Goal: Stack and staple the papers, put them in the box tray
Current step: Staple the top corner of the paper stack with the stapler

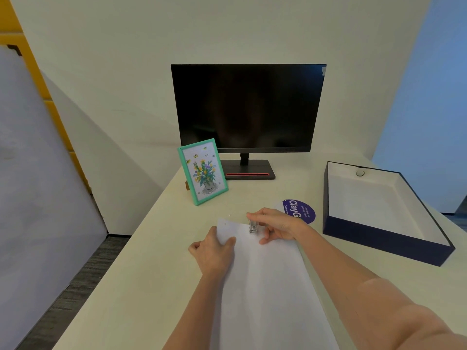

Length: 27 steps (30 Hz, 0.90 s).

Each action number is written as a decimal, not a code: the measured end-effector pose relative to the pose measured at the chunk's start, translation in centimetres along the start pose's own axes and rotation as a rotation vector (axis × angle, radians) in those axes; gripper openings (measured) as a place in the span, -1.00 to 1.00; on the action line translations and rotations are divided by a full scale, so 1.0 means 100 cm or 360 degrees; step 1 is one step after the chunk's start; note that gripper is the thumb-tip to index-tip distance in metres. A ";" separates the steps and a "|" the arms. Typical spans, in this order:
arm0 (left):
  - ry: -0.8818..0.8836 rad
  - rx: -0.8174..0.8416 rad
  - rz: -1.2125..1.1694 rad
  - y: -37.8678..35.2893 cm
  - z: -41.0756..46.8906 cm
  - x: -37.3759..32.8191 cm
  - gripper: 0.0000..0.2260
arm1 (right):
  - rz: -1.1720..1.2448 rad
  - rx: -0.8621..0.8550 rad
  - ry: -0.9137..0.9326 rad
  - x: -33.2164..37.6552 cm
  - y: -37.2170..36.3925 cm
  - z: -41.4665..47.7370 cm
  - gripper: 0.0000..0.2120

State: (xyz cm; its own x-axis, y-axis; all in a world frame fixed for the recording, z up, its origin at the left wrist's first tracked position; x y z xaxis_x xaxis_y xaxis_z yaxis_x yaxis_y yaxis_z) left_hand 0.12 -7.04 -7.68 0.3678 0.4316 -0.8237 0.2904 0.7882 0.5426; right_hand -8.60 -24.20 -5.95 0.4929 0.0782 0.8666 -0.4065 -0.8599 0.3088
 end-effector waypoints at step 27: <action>-0.0029 0.0012 0.0075 -0.002 0.003 0.002 -0.85 | -0.0037 -0.0037 0.0004 -0.004 0.008 -0.009 -0.55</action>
State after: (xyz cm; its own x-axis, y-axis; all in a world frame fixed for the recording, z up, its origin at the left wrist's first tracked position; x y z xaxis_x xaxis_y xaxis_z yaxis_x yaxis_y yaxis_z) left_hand 0.41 -7.27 -7.95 0.3973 0.4600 -0.7940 0.2788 0.7638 0.5821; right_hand -9.84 -24.43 -5.68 0.5003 0.0993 0.8601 -0.4127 -0.8459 0.3377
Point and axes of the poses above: each hand's wrist, its own z-axis towards the middle knuckle, its own y-axis out of the back of the hand, x = y × z, the point moved 5 cm from there along z, towards the middle knuckle, and after that the axes turned 6 degrees about -z, right-handed, at the moved point
